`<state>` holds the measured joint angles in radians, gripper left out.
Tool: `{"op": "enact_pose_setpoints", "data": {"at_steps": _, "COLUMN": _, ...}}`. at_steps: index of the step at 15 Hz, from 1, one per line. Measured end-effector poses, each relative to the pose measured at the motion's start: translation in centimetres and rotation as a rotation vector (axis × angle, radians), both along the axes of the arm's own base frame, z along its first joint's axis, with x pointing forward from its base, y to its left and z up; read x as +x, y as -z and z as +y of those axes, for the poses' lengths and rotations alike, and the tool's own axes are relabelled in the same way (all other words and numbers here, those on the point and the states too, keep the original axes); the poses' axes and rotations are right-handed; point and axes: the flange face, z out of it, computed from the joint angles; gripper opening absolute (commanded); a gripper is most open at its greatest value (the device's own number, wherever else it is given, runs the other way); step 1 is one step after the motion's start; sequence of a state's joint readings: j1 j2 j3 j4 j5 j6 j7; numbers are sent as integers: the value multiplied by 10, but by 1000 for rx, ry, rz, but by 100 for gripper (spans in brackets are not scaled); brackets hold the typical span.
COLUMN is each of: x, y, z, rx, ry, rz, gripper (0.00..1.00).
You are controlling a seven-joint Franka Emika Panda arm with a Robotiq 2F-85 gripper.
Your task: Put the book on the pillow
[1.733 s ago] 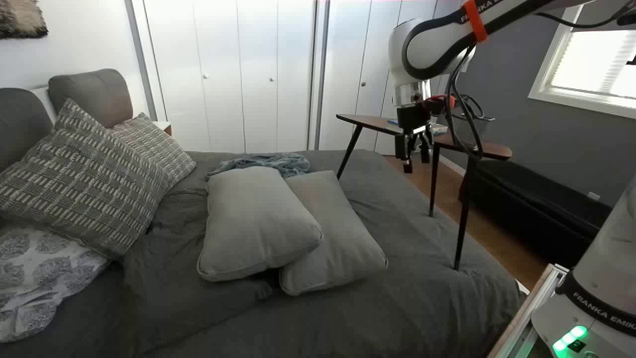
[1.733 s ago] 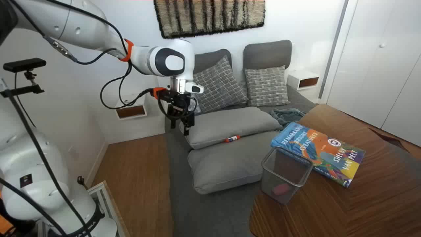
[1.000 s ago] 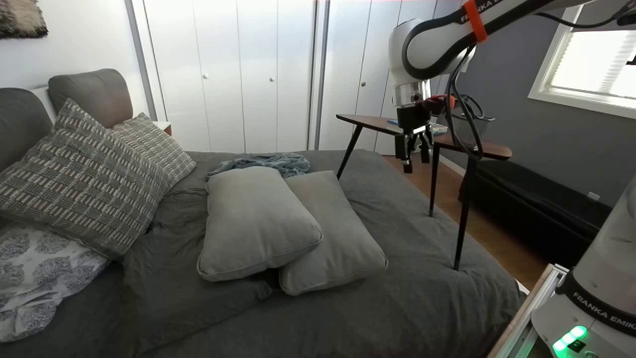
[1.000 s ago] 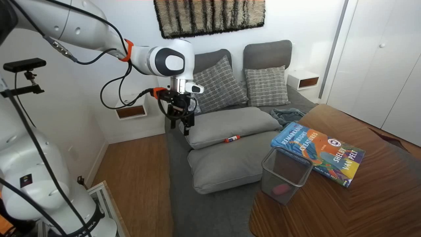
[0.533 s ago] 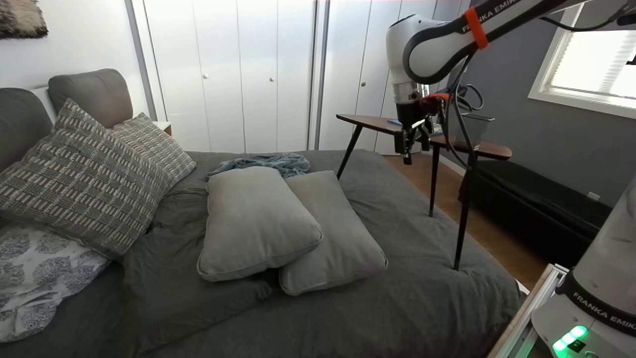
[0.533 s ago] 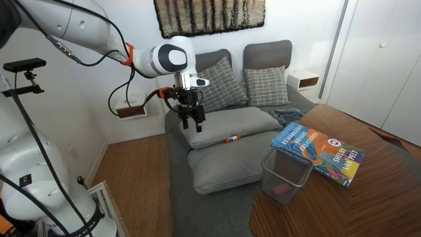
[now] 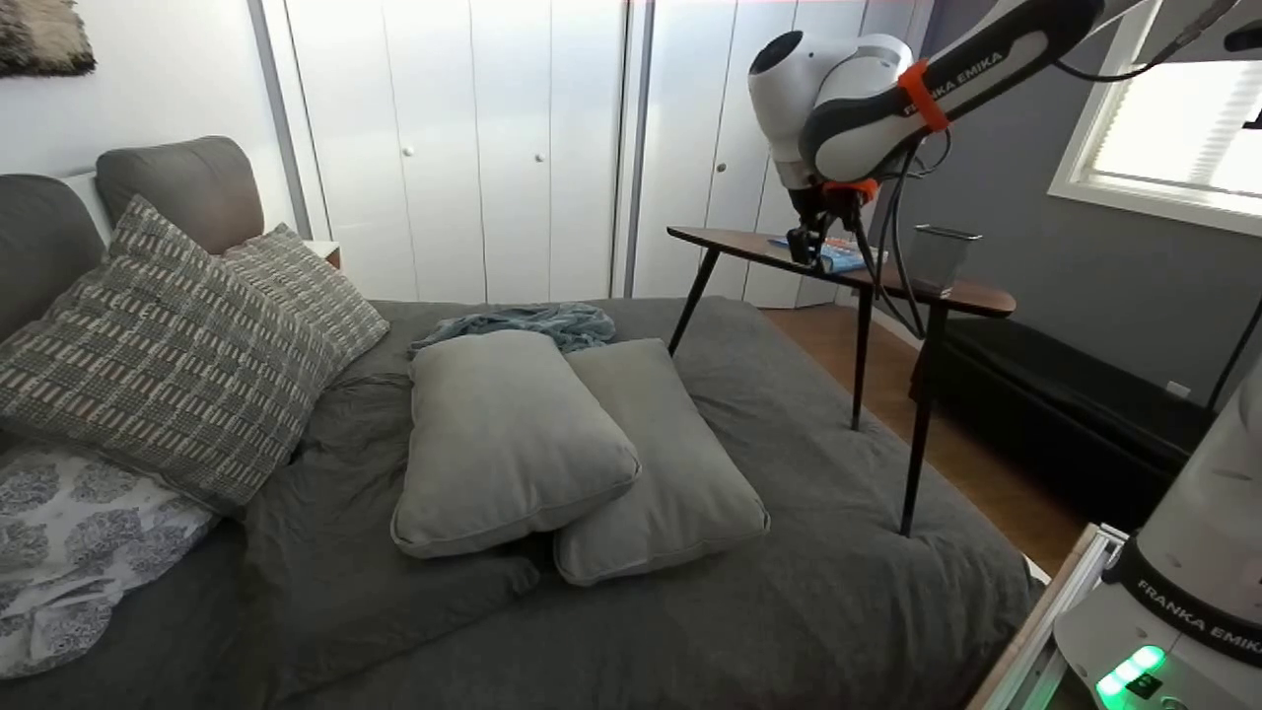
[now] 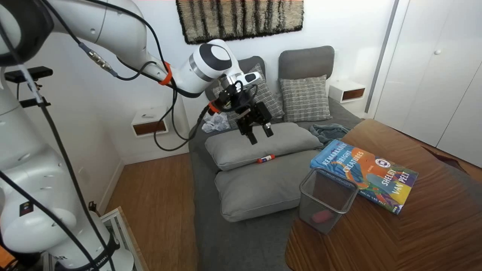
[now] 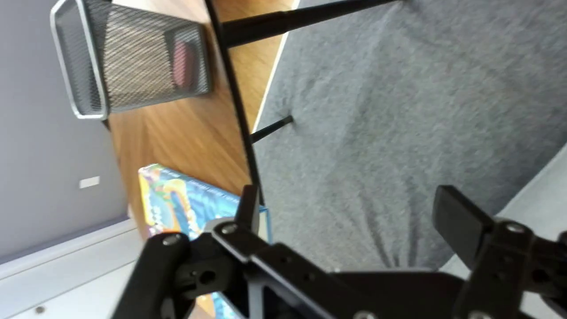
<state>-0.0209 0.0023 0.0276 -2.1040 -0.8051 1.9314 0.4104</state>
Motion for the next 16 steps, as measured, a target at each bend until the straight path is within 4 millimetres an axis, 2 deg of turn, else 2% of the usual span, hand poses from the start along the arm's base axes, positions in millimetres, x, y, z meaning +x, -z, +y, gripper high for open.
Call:
{"op": "enact_pose_setpoints", "data": {"at_steps": 3, "x": 10, "y": 8, "z": -25, "rx": -86, "ry": 55, "rz": -50, "gripper": 100}}
{"op": "enact_pose_setpoints", "data": {"at_steps": 10, "x": 11, "y": 9, "z": -21, "rx": -85, "ry": 46, "rz": -48, "gripper": 100}}
{"op": "enact_pose_setpoints", "data": {"at_steps": 13, "x": 11, "y": 12, "z": -25, "rx": -170, "ry": 76, "rz": -70, "gripper": 100}}
{"op": "enact_pose_setpoints", "data": {"at_steps": 16, "x": 21, "y": 24, "z": -26, "rx": -290, "ry": 79, "rz": -102, "gripper": 100}}
